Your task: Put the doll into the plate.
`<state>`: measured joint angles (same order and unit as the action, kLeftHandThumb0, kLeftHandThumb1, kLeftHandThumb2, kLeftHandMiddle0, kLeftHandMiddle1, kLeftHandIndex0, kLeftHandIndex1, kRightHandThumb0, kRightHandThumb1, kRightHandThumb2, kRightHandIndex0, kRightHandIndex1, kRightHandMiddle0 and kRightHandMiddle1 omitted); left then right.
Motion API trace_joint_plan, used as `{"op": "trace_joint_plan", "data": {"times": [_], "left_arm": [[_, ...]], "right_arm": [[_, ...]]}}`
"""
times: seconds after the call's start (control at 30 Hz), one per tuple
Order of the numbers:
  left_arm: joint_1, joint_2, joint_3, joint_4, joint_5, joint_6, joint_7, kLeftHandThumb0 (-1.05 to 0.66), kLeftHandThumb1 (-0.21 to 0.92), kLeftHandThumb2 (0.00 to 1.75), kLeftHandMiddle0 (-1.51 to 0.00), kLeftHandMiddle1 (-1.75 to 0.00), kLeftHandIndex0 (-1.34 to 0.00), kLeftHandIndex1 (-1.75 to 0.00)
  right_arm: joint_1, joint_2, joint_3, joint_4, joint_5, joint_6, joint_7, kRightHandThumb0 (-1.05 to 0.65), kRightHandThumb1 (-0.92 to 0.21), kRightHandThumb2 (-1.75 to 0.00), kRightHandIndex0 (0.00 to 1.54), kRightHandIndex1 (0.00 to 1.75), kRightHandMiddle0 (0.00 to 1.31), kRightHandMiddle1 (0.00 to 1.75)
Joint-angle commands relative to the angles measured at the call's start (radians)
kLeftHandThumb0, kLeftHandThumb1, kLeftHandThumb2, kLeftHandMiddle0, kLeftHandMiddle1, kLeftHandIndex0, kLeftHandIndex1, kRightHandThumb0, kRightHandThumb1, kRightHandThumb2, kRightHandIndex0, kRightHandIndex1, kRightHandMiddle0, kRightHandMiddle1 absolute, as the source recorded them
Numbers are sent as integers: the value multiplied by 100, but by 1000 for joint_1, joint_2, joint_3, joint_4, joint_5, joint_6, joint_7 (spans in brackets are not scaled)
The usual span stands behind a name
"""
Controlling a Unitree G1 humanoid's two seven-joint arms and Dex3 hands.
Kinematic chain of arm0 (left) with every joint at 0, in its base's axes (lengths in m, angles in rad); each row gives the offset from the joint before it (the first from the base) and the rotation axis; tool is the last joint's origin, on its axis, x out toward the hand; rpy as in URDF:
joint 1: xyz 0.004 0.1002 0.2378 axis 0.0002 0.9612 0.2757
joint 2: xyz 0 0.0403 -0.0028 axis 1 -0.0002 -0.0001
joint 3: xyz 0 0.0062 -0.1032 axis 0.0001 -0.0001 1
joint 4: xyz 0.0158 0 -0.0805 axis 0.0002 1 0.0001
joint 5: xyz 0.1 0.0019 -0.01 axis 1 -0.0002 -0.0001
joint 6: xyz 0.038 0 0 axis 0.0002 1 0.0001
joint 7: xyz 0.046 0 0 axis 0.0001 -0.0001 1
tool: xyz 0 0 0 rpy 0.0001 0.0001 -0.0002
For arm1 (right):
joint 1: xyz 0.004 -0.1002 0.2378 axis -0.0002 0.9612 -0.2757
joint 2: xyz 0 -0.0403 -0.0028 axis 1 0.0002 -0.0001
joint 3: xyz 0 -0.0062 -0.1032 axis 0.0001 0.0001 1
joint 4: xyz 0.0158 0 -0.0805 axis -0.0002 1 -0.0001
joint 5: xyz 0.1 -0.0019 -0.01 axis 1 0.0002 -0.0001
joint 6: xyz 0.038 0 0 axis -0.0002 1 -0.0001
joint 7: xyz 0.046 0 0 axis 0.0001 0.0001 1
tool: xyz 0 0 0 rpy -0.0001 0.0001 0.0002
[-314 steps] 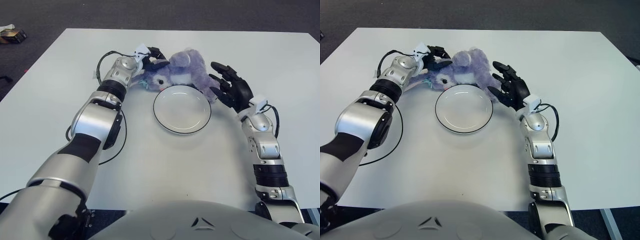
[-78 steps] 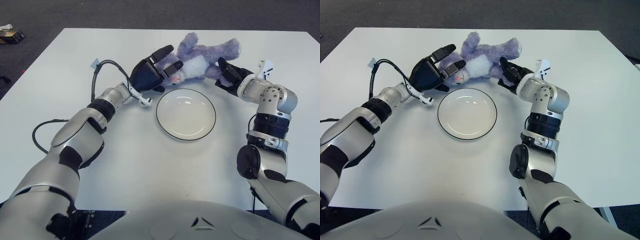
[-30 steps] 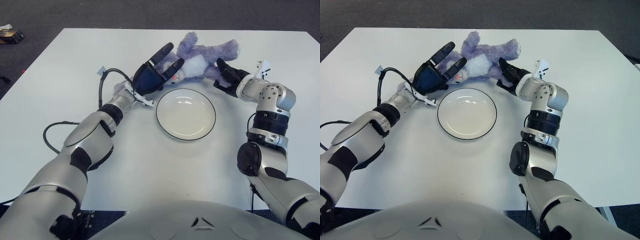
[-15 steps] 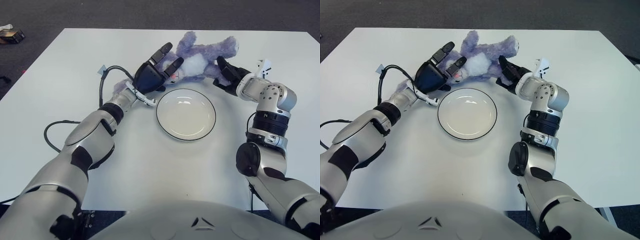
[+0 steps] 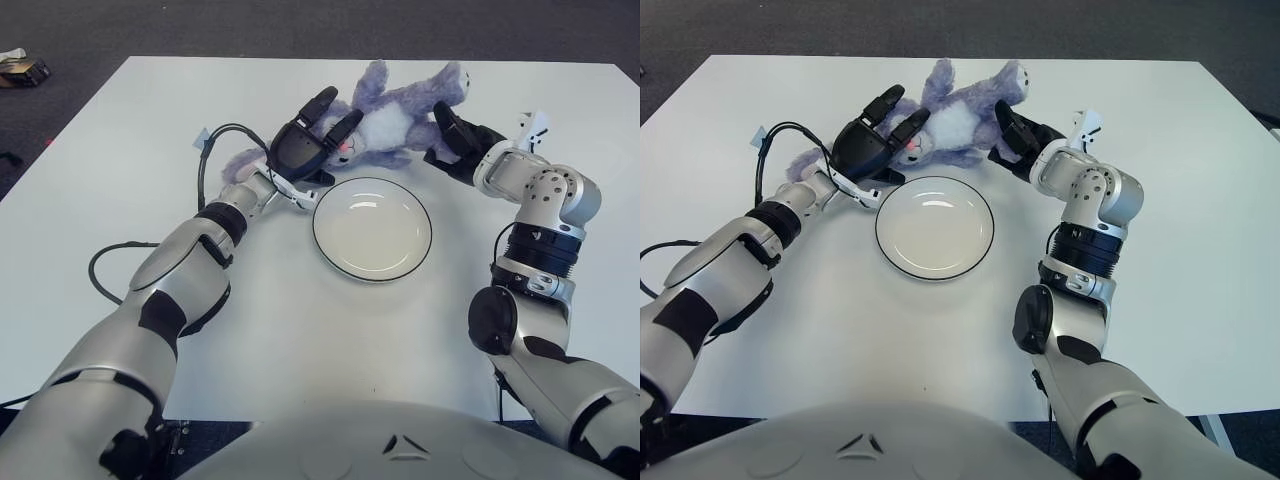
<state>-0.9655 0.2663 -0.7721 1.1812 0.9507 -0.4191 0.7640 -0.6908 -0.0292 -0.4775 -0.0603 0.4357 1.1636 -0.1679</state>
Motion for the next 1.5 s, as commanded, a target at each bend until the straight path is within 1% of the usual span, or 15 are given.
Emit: {"op": "trace_joint_plan", "data": {"times": [0.0,0.17,0.3,0.43,0.67,0.77,0.97,1.1,1.23,1.47], "left_arm": [[-11,-6,12,11,-17,-29,-56,-93,86,1,-8,0,-16,0],[-10,-4,15,8,-20,-33,-66,-95,87,1,-8,0,-16,0],[-28,-34,29,35,-46,-23,-138,-101,91,4,-7,0,-14,0],[-31,-39,35,38,-56,-22,-156,-104,92,5,-6,0,-13,0],[-32,-40,36,39,-60,-21,-162,-104,92,6,-5,0,-13,0],[-46,-61,58,54,-89,-11,-208,-104,92,5,-7,-1,-16,-1],[-55,-85,72,76,-107,12,-233,-102,92,3,-9,-1,-19,-3],[-62,-99,74,90,-112,26,-236,-101,92,2,-10,-1,-20,-3],[-69,-125,81,113,-117,47,-207,-101,91,1,-11,-1,-21,-3],[-73,-130,108,117,-136,20,-158,-100,91,0,-12,-1,-21,-3]], "right_arm": [[7,5,3,-25,18,16,5,12,-72,-42,80,175,62,175],[8,5,3,-28,18,17,4,12,-72,-42,81,175,62,175],[16,32,-5,-79,30,39,-10,13,-70,-46,82,175,63,175],[18,46,-9,-100,33,47,-15,13,-69,-47,82,175,63,175],[18,51,-13,-108,30,54,-17,13,-68,-49,82,175,63,175],[27,80,-13,-174,39,89,-37,14,-66,-51,84,175,64,175],[28,97,-22,-215,38,123,-47,14,-65,-54,85,175,64,175],[27,105,-27,-232,35,139,-48,15,-64,-55,85,175,64,175],[32,109,-29,-248,39,155,-39,15,-63,-56,86,175,64,175],[37,120,-54,-258,61,172,-16,16,-63,-58,86,175,64,175]]}}
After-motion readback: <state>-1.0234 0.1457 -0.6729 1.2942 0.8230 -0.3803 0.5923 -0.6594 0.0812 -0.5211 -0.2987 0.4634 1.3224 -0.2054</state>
